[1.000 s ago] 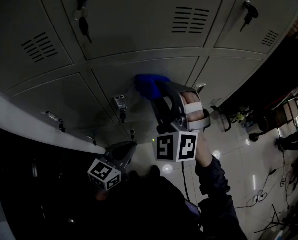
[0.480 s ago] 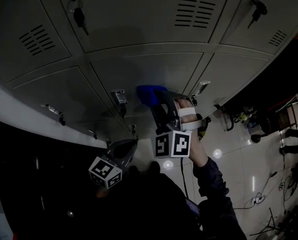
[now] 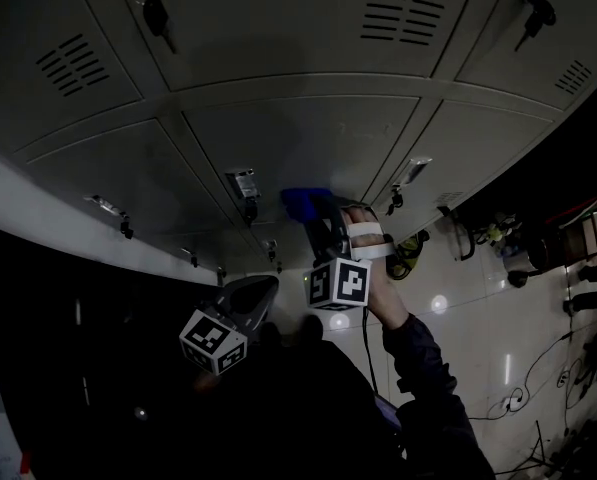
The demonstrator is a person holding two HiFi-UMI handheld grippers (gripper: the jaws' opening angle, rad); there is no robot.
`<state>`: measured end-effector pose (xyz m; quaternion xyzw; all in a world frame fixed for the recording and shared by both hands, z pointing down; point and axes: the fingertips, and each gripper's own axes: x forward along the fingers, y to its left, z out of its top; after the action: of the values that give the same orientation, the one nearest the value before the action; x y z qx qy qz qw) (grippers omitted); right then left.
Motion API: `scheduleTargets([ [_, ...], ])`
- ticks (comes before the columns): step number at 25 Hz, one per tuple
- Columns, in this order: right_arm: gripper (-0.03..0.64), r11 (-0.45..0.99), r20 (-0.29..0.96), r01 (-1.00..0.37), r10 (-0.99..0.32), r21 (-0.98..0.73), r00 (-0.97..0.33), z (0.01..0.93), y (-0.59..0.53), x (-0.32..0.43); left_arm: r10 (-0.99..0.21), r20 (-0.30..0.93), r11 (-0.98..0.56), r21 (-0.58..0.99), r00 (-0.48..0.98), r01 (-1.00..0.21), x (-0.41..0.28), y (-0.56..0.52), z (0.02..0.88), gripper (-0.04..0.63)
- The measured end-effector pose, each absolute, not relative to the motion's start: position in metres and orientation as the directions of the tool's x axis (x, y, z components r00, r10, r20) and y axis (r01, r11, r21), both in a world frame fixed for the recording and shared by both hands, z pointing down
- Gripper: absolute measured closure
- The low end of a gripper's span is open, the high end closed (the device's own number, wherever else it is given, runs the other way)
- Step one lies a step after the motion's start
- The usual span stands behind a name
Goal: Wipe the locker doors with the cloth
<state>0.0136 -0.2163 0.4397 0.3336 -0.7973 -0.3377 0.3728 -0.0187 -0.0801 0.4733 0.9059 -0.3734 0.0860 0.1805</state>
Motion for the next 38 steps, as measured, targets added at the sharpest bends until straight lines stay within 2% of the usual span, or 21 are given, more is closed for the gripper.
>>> scheduleTargets([
  [13,0.489,0.639,0.510,-0.198,-0.732,0.743,-0.452,0.553,-0.216,0.015,-0.672,0.321,-0.611,0.269,0.668,-0.744,-0.024,-0.073,0.479,0.615],
  [24,0.489,0.696,0.560,-0.187,-0.684,0.693,-0.468,0.583,-0.214,0.013,-0.695,0.330,-0.581,0.266,0.639,-0.769,-0.025,-0.066,0.477,0.615],
  [31,0.492,0.652,0.454,-0.263,-0.711,0.711,-0.537,0.488,-0.196,0.028,-0.684,0.331,-0.606,0.237,0.650,-0.759,-0.018,-0.068,0.473,0.615],
  [38,0.492,0.477,0.246,-0.336,-0.802,0.812,-0.545,0.339,-0.187,0.061,-0.659,0.298,-0.648,0.241,0.691,-0.722,0.006,-0.074,0.466,0.615],
])
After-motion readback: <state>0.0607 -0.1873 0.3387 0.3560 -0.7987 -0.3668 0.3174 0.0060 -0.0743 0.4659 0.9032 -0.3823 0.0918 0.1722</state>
